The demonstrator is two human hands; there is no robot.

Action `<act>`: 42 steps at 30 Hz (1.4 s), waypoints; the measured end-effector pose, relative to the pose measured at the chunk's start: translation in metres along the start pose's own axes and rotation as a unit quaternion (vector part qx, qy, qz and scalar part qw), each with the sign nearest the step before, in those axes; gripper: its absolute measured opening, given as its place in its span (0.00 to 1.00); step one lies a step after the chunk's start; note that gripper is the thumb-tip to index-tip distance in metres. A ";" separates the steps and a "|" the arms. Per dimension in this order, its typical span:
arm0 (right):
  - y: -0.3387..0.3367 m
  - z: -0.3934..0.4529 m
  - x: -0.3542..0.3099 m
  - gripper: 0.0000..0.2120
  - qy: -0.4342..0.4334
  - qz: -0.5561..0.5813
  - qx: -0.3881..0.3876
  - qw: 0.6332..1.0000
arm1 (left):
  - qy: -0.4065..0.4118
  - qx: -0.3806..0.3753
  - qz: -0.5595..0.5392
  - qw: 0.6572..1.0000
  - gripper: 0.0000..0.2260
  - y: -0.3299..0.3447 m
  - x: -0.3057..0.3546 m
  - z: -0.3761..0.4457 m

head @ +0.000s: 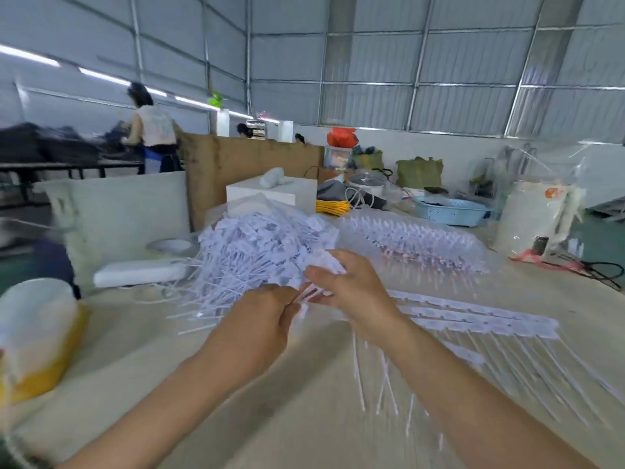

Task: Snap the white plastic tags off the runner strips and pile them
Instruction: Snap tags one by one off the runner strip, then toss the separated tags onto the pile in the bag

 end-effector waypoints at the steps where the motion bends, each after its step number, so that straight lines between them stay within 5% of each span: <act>1: 0.015 0.006 0.008 0.10 0.017 -0.006 -0.016 1.000 | -0.018 0.000 0.021 1.000 0.09 -0.001 -0.019 -0.003; 3: 0.038 0.018 0.021 0.02 0.028 -0.029 -0.046 0.998 | -0.060 -0.004 0.069 0.996 0.08 0.000 -0.055 -0.003; 12: 0.002 0.062 0.045 0.18 -0.027 -0.336 0.016 0.941 | -0.161 -0.082 0.191 0.965 0.11 0.048 -0.122 0.082; 18: -0.017 0.066 0.053 0.21 -0.049 -0.403 -0.002 0.914 | -0.190 -0.086 0.225 0.952 0.10 0.075 -0.124 0.122; 29: -0.009 0.060 0.066 0.19 -0.051 -0.482 -0.059 0.873 | -0.231 -0.115 0.296 0.920 0.24 0.075 -0.119 0.097; 32: -0.011 0.048 0.046 0.15 -0.081 -0.462 -0.050 0.882 | -0.169 -0.056 0.310 0.934 0.24 0.053 -0.077 0.092; 36: -0.050 0.016 0.007 0.09 -0.119 -0.389 -0.019 0.913 | 0.011 0.008 0.222 0.975 0.16 0.039 0.009 0.086; 42: -0.189 -0.045 -0.033 0.07 -0.058 -0.452 0.104 0.884 | 0.227 -0.083 -0.049 0.969 0.12 0.065 0.134 0.065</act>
Point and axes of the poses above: each hand's wrist, its own z-axis towards the middle knuckle, its own y-axis out of the palm, x = y × z, the point moved 9 cm from there along z, towards the middle knuckle, and after that the axes turned 15 degrees about z, right-handed, at the moved point
